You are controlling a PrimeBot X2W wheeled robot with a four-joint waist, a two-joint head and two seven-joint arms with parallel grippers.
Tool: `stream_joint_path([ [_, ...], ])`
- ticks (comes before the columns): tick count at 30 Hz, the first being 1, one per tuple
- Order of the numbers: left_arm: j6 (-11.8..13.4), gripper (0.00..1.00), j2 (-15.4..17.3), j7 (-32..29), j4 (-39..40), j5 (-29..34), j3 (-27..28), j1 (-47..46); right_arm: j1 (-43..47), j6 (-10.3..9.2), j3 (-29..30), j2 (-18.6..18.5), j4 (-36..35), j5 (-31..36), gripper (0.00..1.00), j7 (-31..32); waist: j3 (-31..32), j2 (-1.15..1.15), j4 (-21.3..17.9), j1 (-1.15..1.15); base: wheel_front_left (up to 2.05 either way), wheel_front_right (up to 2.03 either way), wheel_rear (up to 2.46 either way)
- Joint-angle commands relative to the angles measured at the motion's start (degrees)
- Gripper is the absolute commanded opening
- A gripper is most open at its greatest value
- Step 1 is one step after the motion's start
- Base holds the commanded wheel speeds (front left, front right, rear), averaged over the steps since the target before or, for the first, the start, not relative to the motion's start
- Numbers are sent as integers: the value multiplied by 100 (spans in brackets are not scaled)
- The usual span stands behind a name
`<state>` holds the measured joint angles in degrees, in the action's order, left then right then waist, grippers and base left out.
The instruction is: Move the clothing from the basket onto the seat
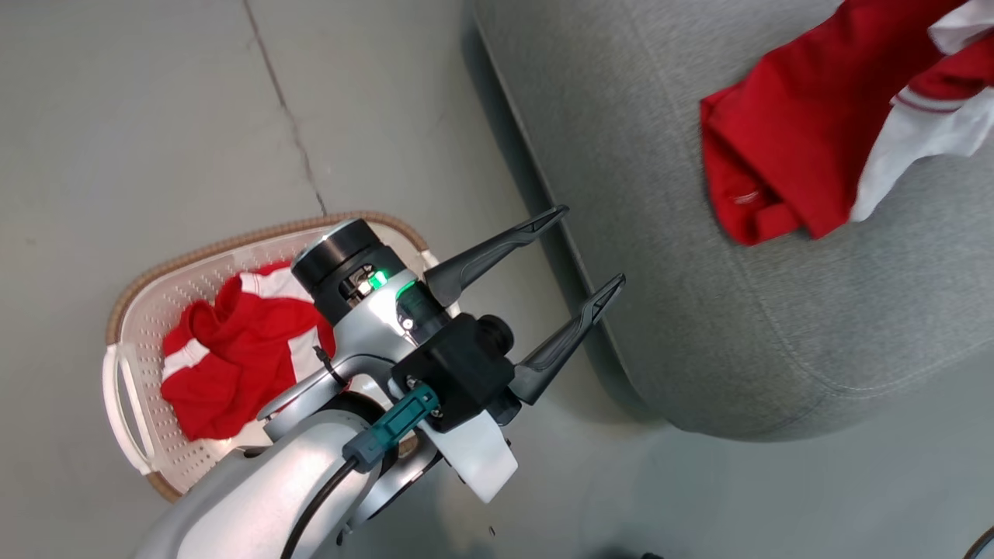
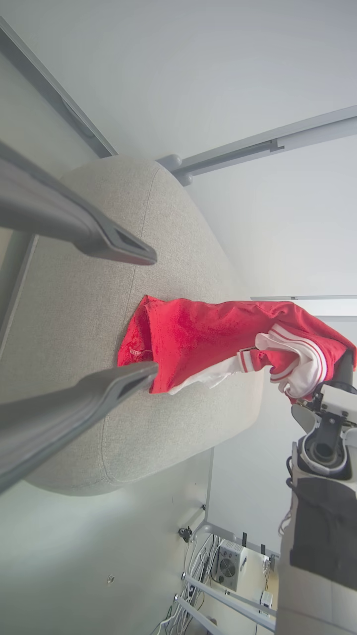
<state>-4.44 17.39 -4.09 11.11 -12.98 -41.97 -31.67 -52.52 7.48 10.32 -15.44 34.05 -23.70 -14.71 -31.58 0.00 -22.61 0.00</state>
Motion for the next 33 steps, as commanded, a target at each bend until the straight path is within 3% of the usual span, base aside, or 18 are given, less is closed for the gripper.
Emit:
stream_joint_path([
  [1, -32, 100, 44, -56, 49, 46, -14, -141, -168, 3, 147, -105, 54, 103, 0, -44, -438, 0, 192, 0, 0, 0, 0],
  [12, -82, 100, 129, -186, 115, 137, -76, -460, -371, 2, 381, 82, 1051, 517, 0, -49, -1028, 0, 321, 0, 0, 0, 0],
  [13, -78, 100, 132, -180, 109, 132, -71, -471, -327, 2, 379, 121, 1117, 523, 5, -49, -1030, 0, 326, 0, 0, 0, 0],
  [14, -70, 100, 137, -176, 100, 123, -66, -481, -298, 2, 386, 125, 1170, 573, 45, -49, -1031, 0, 323, 0, 0, 0, 0],
  [15, -62, 100, 143, -164, 94, 118, -60, -489, -295, 2, 370, 136, 1149, 602, 100, -50, -1026, 0, 317, 0, 0, 0, 0],
  [25, 125, 100, 92, 242, -211, -153, 58, -118, 502, 1, 453, 312, 591, 611, 100, -50, -231, 0, 379, 0, 0, 0, 0],
  [33, 399, 100, 7, 733, -519, -480, 207, 467, 1726, 2, 203, 308, -241, 573, 100, -48, 735, 0, 766, 0, 0, 0, 0],
])
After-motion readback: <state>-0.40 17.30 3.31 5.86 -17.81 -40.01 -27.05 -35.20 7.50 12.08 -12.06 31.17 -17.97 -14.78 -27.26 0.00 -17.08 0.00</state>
